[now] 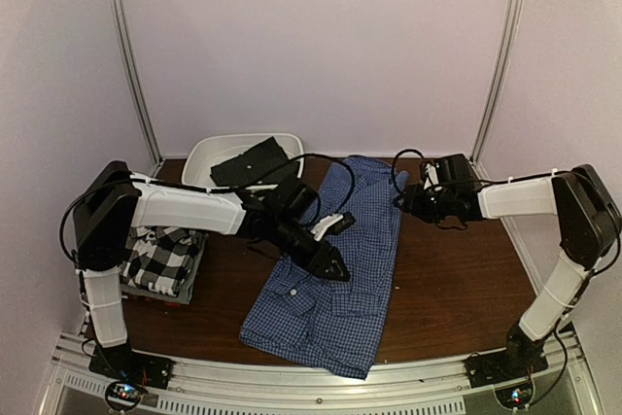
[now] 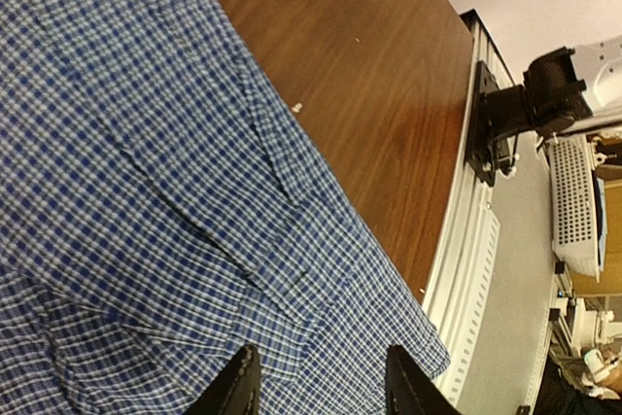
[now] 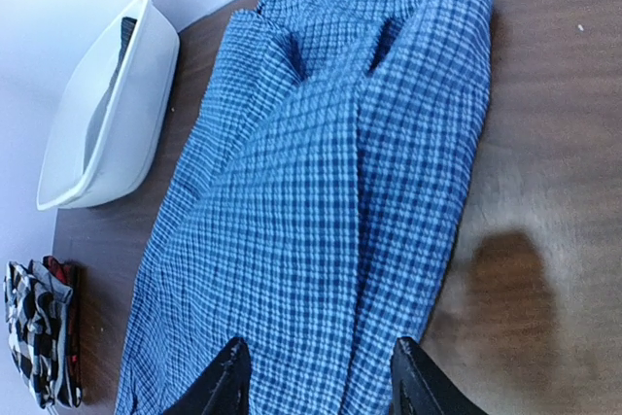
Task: Fold and stack the long sleeve shirts
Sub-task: Fold the 1/3-folded shirt at the center of the board, then move the rectangle-folded shirt to the center of the board.
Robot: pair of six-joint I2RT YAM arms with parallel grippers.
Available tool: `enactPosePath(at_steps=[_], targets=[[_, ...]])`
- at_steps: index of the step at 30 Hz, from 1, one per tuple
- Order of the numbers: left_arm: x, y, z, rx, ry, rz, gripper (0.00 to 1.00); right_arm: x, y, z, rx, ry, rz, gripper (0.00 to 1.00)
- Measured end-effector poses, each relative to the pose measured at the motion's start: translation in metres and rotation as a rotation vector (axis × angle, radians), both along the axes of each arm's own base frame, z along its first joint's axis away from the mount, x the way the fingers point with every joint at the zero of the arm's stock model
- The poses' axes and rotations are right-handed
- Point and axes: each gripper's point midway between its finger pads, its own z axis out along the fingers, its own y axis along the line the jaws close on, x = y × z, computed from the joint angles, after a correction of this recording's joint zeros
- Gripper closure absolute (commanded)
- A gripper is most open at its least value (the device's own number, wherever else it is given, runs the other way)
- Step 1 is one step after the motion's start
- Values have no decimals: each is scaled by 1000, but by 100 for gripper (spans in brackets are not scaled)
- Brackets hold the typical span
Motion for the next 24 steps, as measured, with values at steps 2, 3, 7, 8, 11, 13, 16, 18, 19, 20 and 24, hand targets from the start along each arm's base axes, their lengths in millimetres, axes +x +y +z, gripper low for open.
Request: enactPosePath(at_steps=[2, 3, 7, 8, 11, 13, 16, 18, 19, 20, 24], targets=[[14, 2, 2, 8, -3, 50, 57, 15, 6, 7, 1, -23, 8, 50], [24, 4, 4, 9, -7, 85, 57, 22, 9, 11, 4, -35, 11, 51], [82, 14, 19, -7, -56, 233, 56, 50, 19, 22, 12, -68, 19, 54], [101, 16, 25, -16, -76, 270, 56, 57, 22, 24, 15, -76, 20, 55], [151, 18, 36, -39, -131, 358, 56, 76, 29, 26, 17, -93, 23, 57], [180, 19, 37, -45, -159, 403, 56, 85, 32, 23, 14, -92, 23, 58], [207, 17, 28, -38, -180, 432, 56, 96, 37, 16, 17, -87, 29, 59], [217, 12, 18, -24, -180, 433, 56, 101, 40, 7, 19, -74, 35, 59], [221, 9, 13, -19, -179, 431, 56, 105, 42, 3, 20, -69, 37, 59], [224, 6, 9, -14, -179, 427, 56, 107, 42, -2, 20, -61, 38, 59], [230, -3, -4, -7, -170, 417, 57, 110, 38, -31, 12, -10, 37, 59]])
